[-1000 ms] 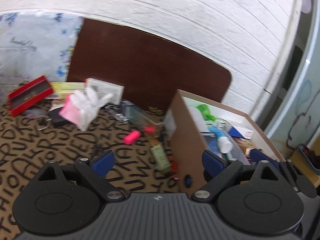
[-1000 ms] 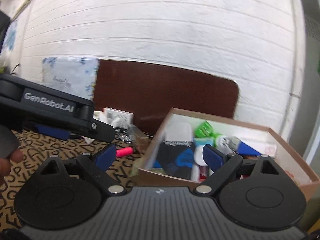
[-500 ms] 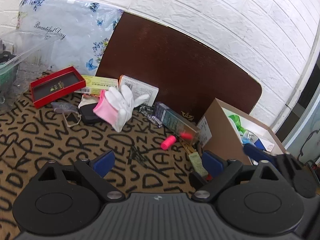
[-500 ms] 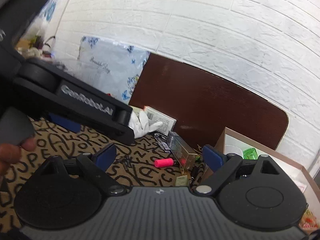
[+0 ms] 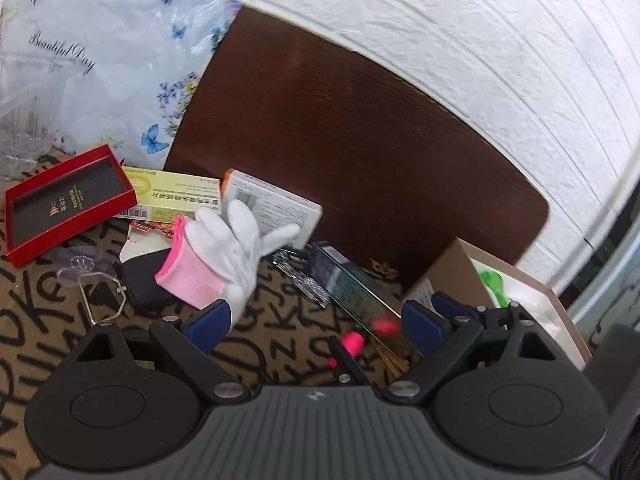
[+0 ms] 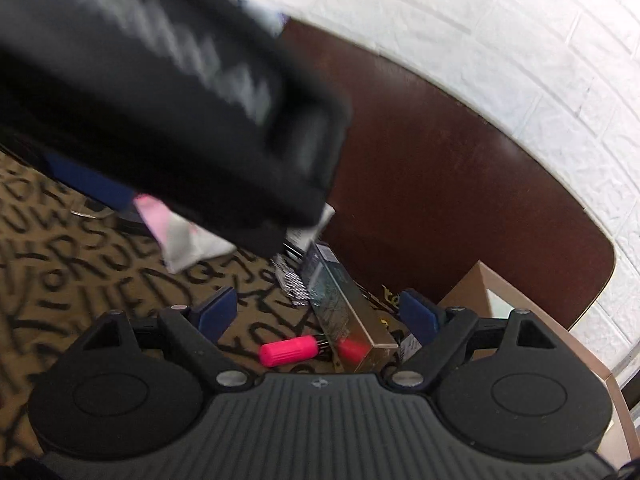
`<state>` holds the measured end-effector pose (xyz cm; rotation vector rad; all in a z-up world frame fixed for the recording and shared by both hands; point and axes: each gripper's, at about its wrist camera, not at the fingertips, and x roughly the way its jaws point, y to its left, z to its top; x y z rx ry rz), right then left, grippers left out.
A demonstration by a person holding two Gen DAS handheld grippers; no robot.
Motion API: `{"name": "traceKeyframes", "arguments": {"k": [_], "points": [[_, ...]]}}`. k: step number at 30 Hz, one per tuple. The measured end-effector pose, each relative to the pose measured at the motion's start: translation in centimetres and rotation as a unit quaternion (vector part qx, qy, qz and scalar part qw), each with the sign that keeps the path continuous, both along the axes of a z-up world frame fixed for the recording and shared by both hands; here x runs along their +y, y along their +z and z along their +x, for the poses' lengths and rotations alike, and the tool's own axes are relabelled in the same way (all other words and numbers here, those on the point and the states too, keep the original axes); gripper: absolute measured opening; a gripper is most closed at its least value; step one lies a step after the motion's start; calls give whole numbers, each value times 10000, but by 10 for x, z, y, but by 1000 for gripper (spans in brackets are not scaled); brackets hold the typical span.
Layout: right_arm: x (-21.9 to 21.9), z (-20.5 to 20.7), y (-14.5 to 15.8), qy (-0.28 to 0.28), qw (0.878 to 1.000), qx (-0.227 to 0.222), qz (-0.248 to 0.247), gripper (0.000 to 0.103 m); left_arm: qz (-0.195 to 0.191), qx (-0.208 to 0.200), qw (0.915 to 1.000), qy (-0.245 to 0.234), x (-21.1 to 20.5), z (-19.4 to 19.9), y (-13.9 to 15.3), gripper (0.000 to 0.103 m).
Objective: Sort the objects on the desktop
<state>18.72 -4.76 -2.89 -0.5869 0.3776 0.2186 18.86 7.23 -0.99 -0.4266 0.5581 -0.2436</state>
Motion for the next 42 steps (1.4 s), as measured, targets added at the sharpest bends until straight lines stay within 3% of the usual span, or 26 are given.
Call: {"name": "traceKeyframes", "arguments": {"k": [7, 10, 12, 14, 15, 19, 22, 27, 30, 34, 42], "points": [[10, 53, -26, -415, 9982, 300, -297, 86, -229, 276, 9992, 155, 17, 31, -17, 94], [4, 59, -35, -510, 9971, 495, -266, 77, -229, 311, 9992, 137, 20, 31, -22, 94], [-1, 52, -32, -417, 9979, 496, -23, 46, -261, 329, 9990, 120, 21, 28, -25, 92], [-9, 46, -26, -269, 9967, 668, 365, 25, -281, 394, 9988, 53, 19, 25, -27, 84], [-12, 42, -24, -238, 9952, 777, 551, 22, -267, 440, 9987, 2, 18, 24, -28, 84], [-13, 14, -17, 20, 9924, 866, 869, 22, -181, 530, 9984, -110, 11, 8, -31, 79], [-18, -15, -16, 320, 9841, 1221, 1252, 21, -270, 568, 9979, -154, 7, -9, -34, 79], [-19, -66, -17, 715, 9762, 1488, 1405, 21, -159, 747, 9967, -263, -7, -37, -41, 79], [-24, -94, -20, 880, 9734, 1574, 1409, 22, -172, 925, 9951, -309, -12, -53, -48, 73], [-36, -128, -23, 941, 9698, 1711, 1460, 22, -163, 1118, 9931, -321, -21, -77, -54, 66], [-65, -191, -16, 913, 9695, 1683, 1531, 23, 30, 1334, 9898, -508, -44, -112, -60, 63]]}}
